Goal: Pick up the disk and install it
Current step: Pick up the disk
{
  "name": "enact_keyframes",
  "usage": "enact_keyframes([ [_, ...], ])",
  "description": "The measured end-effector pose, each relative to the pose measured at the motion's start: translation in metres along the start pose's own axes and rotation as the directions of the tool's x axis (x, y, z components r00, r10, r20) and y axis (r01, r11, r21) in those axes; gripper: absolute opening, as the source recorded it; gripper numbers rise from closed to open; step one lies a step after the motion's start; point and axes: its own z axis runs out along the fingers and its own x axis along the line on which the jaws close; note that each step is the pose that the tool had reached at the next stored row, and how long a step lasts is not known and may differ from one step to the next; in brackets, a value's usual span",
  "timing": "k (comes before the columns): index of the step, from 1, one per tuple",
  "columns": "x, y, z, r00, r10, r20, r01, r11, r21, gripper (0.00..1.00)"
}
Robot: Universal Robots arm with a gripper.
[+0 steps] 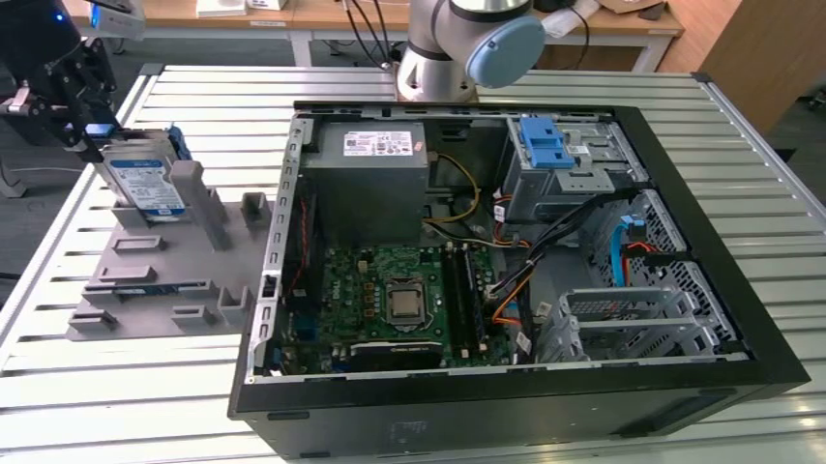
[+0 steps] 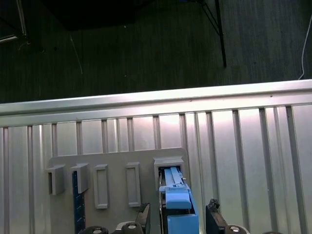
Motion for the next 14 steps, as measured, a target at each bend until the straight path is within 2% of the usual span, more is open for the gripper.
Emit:
enact_keyframes([
  [4,0.0000,0.0001,0.0017,1.0000,0.000,0.0001,0.000,1.0000,0.0003,0.56],
  [12,0.0002,0.0008,0.0125,1.0000,0.000,0.0002,0.000,1.0000,-0.0001,0.55],
  [13,0.0002,0.0009,0.0133,1.0000,0.000,0.0002,0.000,1.0000,0.0000,0.48],
  [14,0.0003,0.0010,0.0140,1.0000,0.000,0.0002,0.000,1.0000,0.0000,0.48],
])
